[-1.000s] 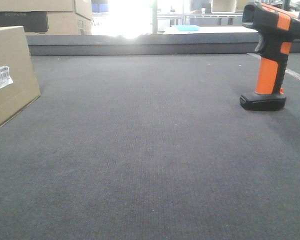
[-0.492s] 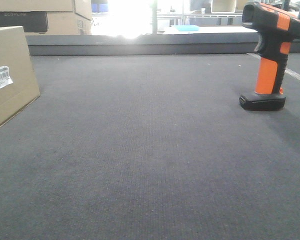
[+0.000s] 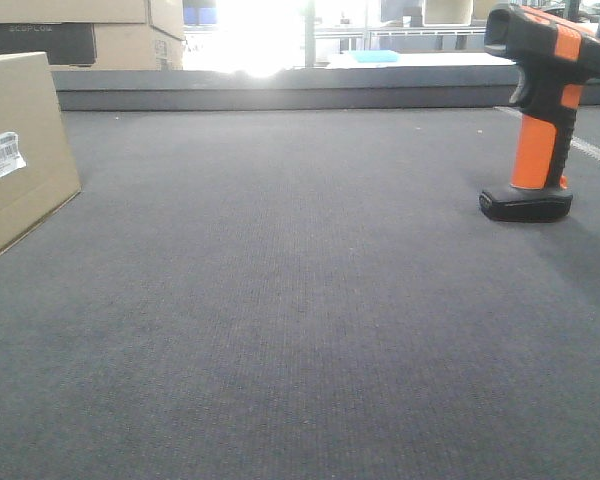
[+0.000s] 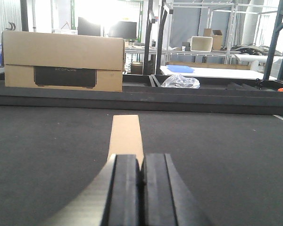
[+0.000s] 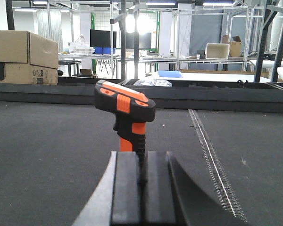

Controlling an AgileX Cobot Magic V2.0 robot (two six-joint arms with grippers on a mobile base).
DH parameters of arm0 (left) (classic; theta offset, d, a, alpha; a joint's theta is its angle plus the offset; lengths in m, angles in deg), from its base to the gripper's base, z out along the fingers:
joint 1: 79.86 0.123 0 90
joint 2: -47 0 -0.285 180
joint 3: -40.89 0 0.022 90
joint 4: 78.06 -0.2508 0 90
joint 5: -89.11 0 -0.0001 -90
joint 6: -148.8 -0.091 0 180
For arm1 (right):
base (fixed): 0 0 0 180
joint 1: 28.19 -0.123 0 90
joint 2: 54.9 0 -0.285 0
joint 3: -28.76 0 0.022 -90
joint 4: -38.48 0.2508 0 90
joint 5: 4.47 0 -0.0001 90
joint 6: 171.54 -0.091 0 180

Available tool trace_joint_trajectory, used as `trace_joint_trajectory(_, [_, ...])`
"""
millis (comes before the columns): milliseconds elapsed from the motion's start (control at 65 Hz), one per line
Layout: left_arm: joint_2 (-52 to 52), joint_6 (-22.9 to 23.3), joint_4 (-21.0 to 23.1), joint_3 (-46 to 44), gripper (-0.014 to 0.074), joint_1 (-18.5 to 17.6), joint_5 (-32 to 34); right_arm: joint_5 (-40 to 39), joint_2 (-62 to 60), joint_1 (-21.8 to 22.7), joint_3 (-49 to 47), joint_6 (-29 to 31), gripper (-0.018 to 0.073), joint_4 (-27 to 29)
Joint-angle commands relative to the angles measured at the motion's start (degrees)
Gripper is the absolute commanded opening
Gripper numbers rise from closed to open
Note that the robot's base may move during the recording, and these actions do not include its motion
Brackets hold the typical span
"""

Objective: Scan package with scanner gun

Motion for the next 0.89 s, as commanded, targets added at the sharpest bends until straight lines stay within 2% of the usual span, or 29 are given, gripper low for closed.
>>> trace_joint_trajectory(0, [0.32, 0.37, -0.02, 0.14, -0.0111, 0.07, 1.13, -2.04, -0.19, 0.37, 0.20, 0.18, -0.0162, 0.49])
trace_joint_trajectory(815, [0.32, 0.37, -0.61, 1.38, -0.0111, 0.07, 0.75, -2.04, -0.19, 0.37, 0.20, 0.18, -0.0162, 0.49])
trace_joint_trajectory(877, [0.65, 0.37, -1.56, 3.23, -0.0111, 0.07, 3.53, -2.04, -0.19, 0.37, 0.20, 0.18, -0.0162, 0.49])
